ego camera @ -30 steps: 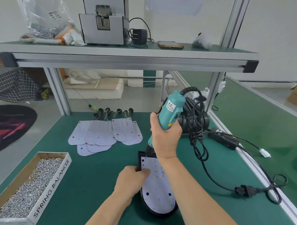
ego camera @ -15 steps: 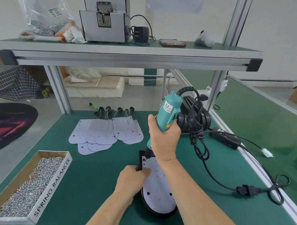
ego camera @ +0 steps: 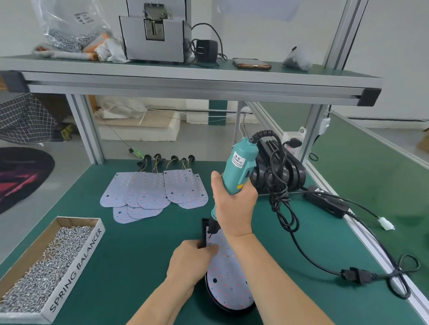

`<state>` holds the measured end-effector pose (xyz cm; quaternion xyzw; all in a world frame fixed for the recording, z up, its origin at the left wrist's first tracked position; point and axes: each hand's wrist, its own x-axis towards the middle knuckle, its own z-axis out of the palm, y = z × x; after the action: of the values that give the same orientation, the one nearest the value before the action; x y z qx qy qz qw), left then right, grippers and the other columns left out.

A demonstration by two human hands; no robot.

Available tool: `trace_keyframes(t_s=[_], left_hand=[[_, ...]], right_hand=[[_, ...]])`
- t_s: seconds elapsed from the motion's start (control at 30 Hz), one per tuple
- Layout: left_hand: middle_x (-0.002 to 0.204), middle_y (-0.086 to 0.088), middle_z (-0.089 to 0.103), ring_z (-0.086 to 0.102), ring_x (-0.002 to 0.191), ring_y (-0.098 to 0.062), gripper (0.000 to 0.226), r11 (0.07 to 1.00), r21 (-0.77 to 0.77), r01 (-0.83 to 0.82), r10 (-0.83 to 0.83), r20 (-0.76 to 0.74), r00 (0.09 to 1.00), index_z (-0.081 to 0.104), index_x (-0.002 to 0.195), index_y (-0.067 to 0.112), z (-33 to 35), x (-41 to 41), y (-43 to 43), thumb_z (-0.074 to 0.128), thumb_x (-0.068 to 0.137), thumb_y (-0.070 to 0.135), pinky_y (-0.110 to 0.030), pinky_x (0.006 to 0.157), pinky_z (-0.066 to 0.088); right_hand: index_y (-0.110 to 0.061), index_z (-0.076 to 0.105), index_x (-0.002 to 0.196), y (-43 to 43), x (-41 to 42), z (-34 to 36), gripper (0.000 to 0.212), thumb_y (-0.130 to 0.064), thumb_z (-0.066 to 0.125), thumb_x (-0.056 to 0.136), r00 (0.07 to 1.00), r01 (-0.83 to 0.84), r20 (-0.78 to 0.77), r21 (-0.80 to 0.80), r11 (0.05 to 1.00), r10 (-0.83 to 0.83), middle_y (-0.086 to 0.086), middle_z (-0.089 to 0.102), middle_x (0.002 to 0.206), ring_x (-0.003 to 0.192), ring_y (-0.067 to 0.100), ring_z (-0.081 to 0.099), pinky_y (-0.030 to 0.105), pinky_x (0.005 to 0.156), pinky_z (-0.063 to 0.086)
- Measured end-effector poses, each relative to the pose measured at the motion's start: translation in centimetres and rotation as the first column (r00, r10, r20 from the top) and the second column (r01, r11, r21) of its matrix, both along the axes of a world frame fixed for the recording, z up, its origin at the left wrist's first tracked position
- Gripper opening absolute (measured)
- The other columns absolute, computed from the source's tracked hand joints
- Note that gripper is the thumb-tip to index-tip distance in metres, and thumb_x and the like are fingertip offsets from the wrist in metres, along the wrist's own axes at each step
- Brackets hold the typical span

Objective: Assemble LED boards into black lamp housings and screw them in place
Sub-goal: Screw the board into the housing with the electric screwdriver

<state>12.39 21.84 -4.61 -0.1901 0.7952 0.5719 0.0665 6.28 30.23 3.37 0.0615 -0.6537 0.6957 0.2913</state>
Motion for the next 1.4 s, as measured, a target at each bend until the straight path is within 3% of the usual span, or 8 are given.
trace_keyframes(t_s=[0.4, 0.57, 0.73, 0.9, 1.0, 1.13, 1.23, 1.4], left_hand=[[0.059, 0.004, 0.042, 0.033, 0.059, -0.02, 0.035, 0.999, 0.037, -0.008, 0.007, 0.02, 1.0, 0.036, 0.058, 0.021, 0.4, 0.1, 0.0, 0.066, 0.071, 0.033, -0.03, 0.061, 0.023], [0.068, -0.001, 0.05, 0.04, 0.065, -0.018, 0.022, 0.995, 0.098, 0.001, -0.002, 0.013, 1.0, 0.049, 0.07, 0.016, 0.6, 0.0, -0.3, 0.058, 0.059, 0.033, -0.03, 0.066, 0.03], [0.074, -0.003, 0.054, 0.045, 0.068, -0.018, 0.028, 0.986, 0.167, -0.029, 0.03, -0.006, 1.0, 0.053, 0.076, 0.013, 0.3, 0.0, -0.6, 0.06, 0.06, 0.035, -0.03, 0.068, 0.034], [0.078, -0.005, 0.058, 0.047, 0.071, -0.019, 0.031, 0.964, 0.252, -0.082, 0.086, -0.005, 0.996, 0.056, 0.078, 0.011, 0.2, -0.2, -0.7, 0.062, 0.061, 0.036, -0.032, 0.069, 0.036], [0.087, -0.011, 0.067, 0.047, 0.071, -0.022, 0.029, 0.945, 0.295, -0.145, 0.148, 0.012, 0.989, 0.064, 0.086, 0.004, -0.4, -0.5, -0.8, 0.069, 0.079, 0.031, -0.032, 0.066, 0.032], [0.084, -0.008, 0.067, 0.043, 0.067, -0.022, 0.033, 0.939, 0.292, -0.181, 0.179, 0.034, 0.983, 0.066, 0.096, -0.007, -1.0, -0.9, -1.0, 0.065, 0.089, 0.026, -0.029, 0.057, 0.028], [0.073, -0.003, 0.057, 0.035, 0.059, -0.02, 0.02, 0.956, 0.257, -0.143, 0.141, 0.026, 0.99, 0.063, 0.084, 0.007, -0.6, -0.7, -1.1, 0.064, 0.089, 0.026, -0.027, 0.05, 0.023], [0.073, -0.005, 0.043, 0.026, 0.061, -0.021, 0.017, 0.97, 0.211, -0.121, 0.125, -0.005, 0.992, 0.053, 0.082, 0.014, -0.8, -1.0, -1.1, 0.063, 0.089, 0.026, -0.03, 0.053, 0.018]], right_hand=[[-0.027, 0.044, 0.066, -0.6, 1.0, 0.2, 0.035, -0.028, 0.073, 0.084, 0.998, -0.04, -0.036, 0.13, 0.991, 0.045, -0.016, 0.046, 0.05, 0.048, 0.008, 0.043, 0.028, 0.053, 0.04], [-0.012, 0.061, 0.077, 3.4, 0.9, 1.8, 0.033, -0.043, 0.073, 0.078, 0.986, 0.162, -0.029, -0.001, 0.987, -0.162, 0.005, 0.065, 0.064, 0.061, 0.031, 0.063, 0.037, 0.061, 0.053], [-0.022, 0.053, 0.103, 12.8, -0.3, -1.1, 0.042, -0.05, 0.072, 0.078, 0.841, 0.511, 0.179, 0.046, 0.858, -0.511, -0.008, 0.065, 0.082, 0.071, 0.007, 0.064, 0.016, 0.064, 0.047], [-0.006, 0.031, 0.138, 20.9, -0.1, -6.2, 0.071, -0.02, 0.075, 0.085, 0.649, 0.604, 0.433, 0.206, 0.77, -0.625, 0.02, 0.055, 0.125, 0.102, 0.038, 0.059, 0.039, 0.088, 0.044], [0.001, 0.017, 0.152, 22.7, 0.4, -7.8, 0.089, -0.011, 0.075, 0.084, 0.498, 0.586, 0.541, 0.366, 0.723, -0.677, 0.032, 0.036, 0.144, 0.12, 0.051, 0.049, 0.054, 0.101, 0.041], [-0.002, 0.025, 0.15, 22.8, -0.1, -7.9, 0.092, 0.004, 0.075, 0.073, 0.435, 0.576, 0.326, 0.616, 0.538, -0.839, 0.028, 0.029, 0.149, 0.134, 0.045, 0.032, 0.056, 0.113, 0.029], [-0.007, 0.042, 0.145, 23.4, -1.9, -6.6, 0.084, 0.01, 0.071, 0.069, 0.509, 0.426, 0.165, 0.804, 0.414, -0.845, 0.022, 0.031, 0.153, 0.143, 0.037, 0.025, 0.055, 0.116, 0.026], [-0.012, 0.035, 0.151, 25.0, -6.7, -5.0, 0.068, 0.004, 0.053, 0.087, 0.654, -0.025, 0.307, 0.922, 0.386, -0.692, 0.01, 0.031, 0.158, 0.129, 0.041, 0.04, 0.048, 0.101, 0.044]])
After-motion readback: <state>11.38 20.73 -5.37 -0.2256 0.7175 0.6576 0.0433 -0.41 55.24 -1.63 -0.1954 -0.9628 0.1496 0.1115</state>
